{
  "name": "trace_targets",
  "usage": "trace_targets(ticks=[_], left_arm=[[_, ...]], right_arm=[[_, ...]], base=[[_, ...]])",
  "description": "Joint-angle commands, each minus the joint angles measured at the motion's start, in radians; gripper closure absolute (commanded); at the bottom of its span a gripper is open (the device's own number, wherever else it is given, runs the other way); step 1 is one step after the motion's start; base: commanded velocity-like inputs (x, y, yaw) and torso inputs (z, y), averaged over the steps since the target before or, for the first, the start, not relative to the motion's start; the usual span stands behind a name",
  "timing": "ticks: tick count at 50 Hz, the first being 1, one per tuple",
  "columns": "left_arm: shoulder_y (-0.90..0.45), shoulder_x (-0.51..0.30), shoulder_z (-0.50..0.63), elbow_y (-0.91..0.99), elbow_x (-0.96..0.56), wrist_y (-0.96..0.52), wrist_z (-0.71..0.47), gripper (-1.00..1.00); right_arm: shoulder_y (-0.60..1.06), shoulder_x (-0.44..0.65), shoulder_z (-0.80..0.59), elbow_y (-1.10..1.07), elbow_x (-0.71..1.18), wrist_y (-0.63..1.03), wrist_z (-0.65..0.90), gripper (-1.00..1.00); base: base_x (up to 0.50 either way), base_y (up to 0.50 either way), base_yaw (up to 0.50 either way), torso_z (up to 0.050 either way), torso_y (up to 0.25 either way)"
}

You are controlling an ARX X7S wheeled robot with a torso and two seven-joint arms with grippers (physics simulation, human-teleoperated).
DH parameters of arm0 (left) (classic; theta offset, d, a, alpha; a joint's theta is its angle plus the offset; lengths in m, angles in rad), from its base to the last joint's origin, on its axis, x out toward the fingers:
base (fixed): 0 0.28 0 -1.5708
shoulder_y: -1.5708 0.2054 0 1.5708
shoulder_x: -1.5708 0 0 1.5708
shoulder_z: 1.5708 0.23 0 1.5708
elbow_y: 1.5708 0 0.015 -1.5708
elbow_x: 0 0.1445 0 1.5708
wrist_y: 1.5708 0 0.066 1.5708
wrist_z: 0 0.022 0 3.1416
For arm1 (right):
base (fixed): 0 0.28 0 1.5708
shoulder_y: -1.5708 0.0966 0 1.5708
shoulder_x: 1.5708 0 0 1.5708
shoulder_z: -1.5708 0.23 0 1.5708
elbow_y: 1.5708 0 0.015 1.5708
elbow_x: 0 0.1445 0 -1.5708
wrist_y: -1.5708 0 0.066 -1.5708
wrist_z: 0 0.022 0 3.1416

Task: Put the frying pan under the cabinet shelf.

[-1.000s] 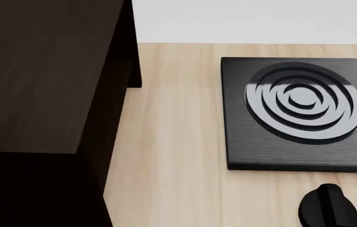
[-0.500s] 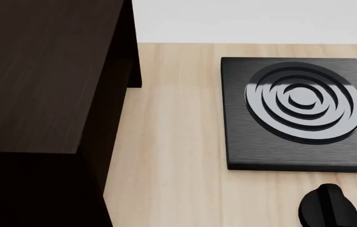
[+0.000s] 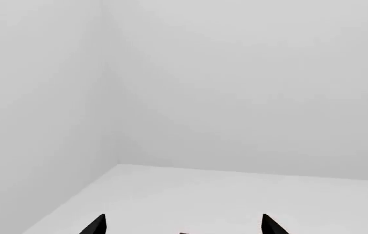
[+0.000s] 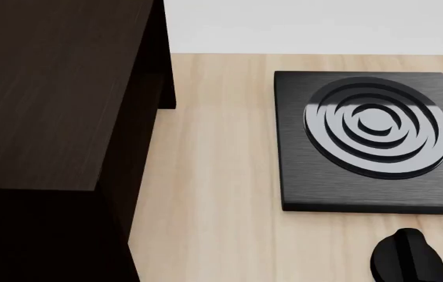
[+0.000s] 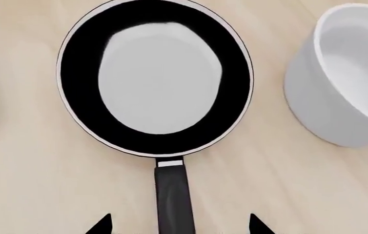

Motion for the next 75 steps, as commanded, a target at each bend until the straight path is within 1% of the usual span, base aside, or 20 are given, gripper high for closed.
trace_targets(ticks=[1, 17, 29, 39, 58, 74, 75], left_arm=[[-0.007, 0.001, 0.006, -0.006, -0.003, 0.003, -0.012, -1.0], [-0.012, 0.012, 0.024, -0.007, -0.013, 0.003, -0.025, -1.0], [-0.013, 0.009, 0.028, -0.001, -0.022, 0.001, -0.034, -1.0], [-0.008, 0.006, 0.033, -0.014, -0.029, 0.017, -0.035, -1.0], [-0.018, -0.001, 0.039, 0.003, -0.041, -0.001, -0.051, -1.0], [0.0, -0.002, 0.055, -0.025, -0.044, 0.033, -0.055, -1.0], [0.001, -0.003, 0.055, -0.025, -0.045, 0.032, -0.056, -1.0]], right_arm=[[-0.039, -0.025, -0.003, 0.053, -0.001, -0.037, -0.032, -1.0], [-0.133, -0.013, 0.017, 0.074, 0.041, -0.085, -0.05, -1.0], [-0.164, -0.044, 0.015, 0.132, 0.036, -0.121, -0.086, -1.0], [-0.198, -0.048, 0.025, 0.132, 0.055, -0.132, -0.085, -1.0], [-0.177, -0.106, 0.01, 0.227, 0.019, -0.159, -0.131, -1.0], [-0.182, -0.104, 0.013, 0.199, 0.026, -0.133, -0.108, -1.0], [-0.182, -0.103, 0.012, 0.196, 0.025, -0.13, -0.101, 1.0]], base=[[0.0, 0.0, 0.0, 0.0, 0.0], [0.0, 0.0, 0.0, 0.0, 0.0], [0.0, 0.0, 0.0, 0.0, 0.0], [0.0, 0.0, 0.0, 0.0, 0.0], [0.0, 0.0, 0.0, 0.0, 0.0], [0.0, 0.0, 0.0, 0.0, 0.0], [0.0, 0.0, 0.0, 0.0, 0.0]])
